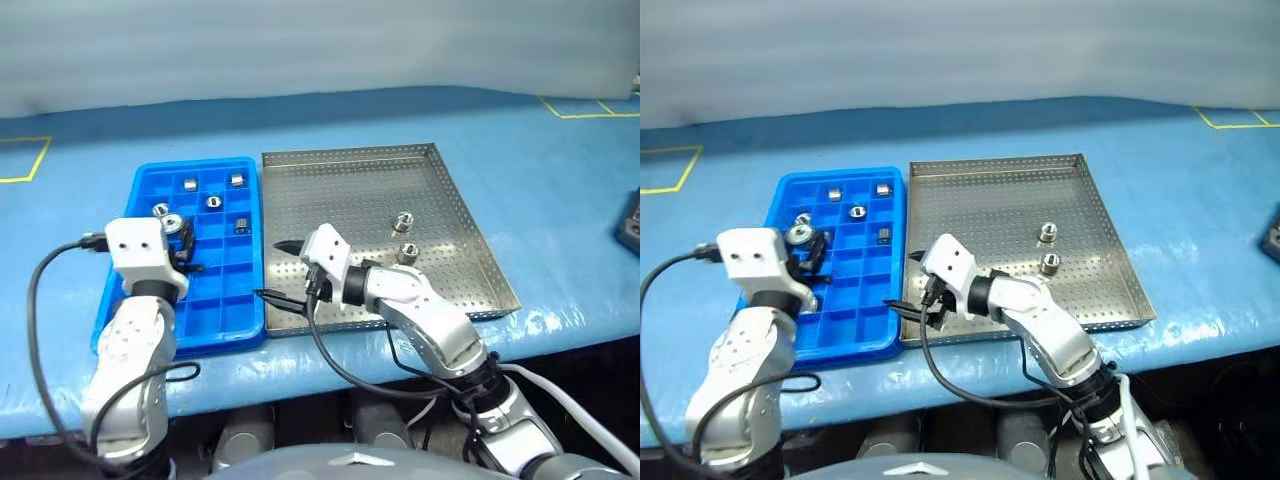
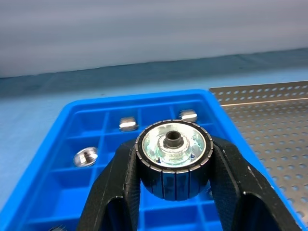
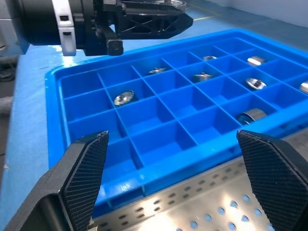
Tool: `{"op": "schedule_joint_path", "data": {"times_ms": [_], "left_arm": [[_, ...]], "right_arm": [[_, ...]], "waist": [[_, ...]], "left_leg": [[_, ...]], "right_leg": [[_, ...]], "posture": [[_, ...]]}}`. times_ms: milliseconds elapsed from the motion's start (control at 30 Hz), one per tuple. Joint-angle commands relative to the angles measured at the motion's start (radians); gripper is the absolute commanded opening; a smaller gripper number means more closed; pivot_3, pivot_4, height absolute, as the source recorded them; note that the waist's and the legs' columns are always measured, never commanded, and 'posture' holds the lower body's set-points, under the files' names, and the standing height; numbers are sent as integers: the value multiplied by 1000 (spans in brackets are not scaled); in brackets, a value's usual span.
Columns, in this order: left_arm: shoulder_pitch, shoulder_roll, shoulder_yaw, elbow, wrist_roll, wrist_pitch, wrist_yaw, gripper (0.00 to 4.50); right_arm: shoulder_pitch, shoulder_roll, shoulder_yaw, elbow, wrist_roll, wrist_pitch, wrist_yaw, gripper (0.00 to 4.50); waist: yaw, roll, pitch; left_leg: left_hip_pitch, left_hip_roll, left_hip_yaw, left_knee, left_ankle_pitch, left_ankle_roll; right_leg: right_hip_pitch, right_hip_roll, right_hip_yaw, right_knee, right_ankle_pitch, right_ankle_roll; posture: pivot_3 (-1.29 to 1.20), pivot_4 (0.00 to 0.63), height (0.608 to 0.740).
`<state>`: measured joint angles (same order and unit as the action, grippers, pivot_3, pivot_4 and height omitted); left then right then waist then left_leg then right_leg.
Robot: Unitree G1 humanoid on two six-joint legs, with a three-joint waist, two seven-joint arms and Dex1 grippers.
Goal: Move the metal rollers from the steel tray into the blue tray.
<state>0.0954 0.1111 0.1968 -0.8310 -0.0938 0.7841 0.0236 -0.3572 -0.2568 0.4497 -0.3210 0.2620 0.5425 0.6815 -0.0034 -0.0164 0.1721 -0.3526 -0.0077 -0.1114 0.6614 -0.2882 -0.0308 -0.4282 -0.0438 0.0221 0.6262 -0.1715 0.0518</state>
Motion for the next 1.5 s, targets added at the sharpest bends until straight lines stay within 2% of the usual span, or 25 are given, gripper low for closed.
{"op": "schedule_joint_path", "data": {"times_ms": [33, 233, 367, 633, 900, 933, 1100, 1267, 1400, 1500], "left_arm": [[65, -31, 23, -121, 22, 26, 44, 1692], [217, -76, 11, -190, 65, 32, 93, 1692], [292, -159, 19, -204, 71, 23, 139, 1692], [319, -203, 25, -156, 47, 25, 133, 1692], [212, -149, 35, -96, 32, 35, 102, 4343], [187, -136, 40, -84, 32, 36, 98, 4474], [71, -38, 8, -17, 33, -14, 28, 4474], [-12, 47, -108, 77, 48, -144, -67, 4474], [-50, 52, -192, 150, 34, -250, -125, 4474], [-83, 45, -253, 206, 4, -303, -188, 4474]], "right_arm": [[-37, 27, 24, 21, 5, -48, 47, 4500], [-59, 55, 55, 62, 4, -76, 97, 4500], [-58, 66, 59, 72, 5, -80, 108, 4500], [-39, 68, 59, 55, 4, -70, 105, 4500], [7, 48, 24, 6, -4, -44, 45, 4500], [16, 42, 15, -4, -6, -40, 32, 4500], [72, 29, -55, -58, -28, 1, -84, 4500], [116, 31, -128, -77, -118, 53, -261, 4500], [145, 54, -177, -93, -162, 94, -370, 4500], [146, 106, -219, -81, -230, 124, -507, 4500]], "waist": [[14, 0, 0], [45, 0, 0], [54, 0, 0], [63, 0, 0], [50, 0, 0], [49, 0, 0], [25, 0, 0], [-4, 0, 0], [-32, 0, 0], [-56, 1, 0]], "left_leg": [[0, 0, 0, 0, 0, 0], [0, 0, -1, 0, 0, -1], [0, 0, -2, 0, 0, -1], [-1, 0, -3, -1, 0, -1], [-2, 0, -3, -1, 0, -1], [-2, 0, -3, -1, 0, -1], [-2, 1, -3, -1, 1, -2], [-2, 0, -3, -1, 1, -2], [-2, 0, -2, -1, 1, -2], [-3, 1, -1, -1, 1, -2]], "right_leg": [[0, 0, 0, 0, 0, 0], [0, 0, -2, 0, -1, -2], [0, 0, -2, 0, -2, -2], [-1, 0, -4, 0, -3, -4], [-1, 0, -5, 0, -3, -4], [-1, 0, -5, 0, -3, -4], [-1, 0, -5, 0, -3, -4], [-1, -1, -5, 0, -3, -4], [-1, -1, -4, 0, -3, -4], [-2, -1, -4, 0, -2, -4]], "posture": [[224, 150, 740], [277, 150, 740], [289, 150, 740], [255, 150, 740], [150, 150, 740], [135, 150, 740], [53, 150, 740], [-53, 150, 740], [-113, 150, 740], [-144, 150, 740]]}}
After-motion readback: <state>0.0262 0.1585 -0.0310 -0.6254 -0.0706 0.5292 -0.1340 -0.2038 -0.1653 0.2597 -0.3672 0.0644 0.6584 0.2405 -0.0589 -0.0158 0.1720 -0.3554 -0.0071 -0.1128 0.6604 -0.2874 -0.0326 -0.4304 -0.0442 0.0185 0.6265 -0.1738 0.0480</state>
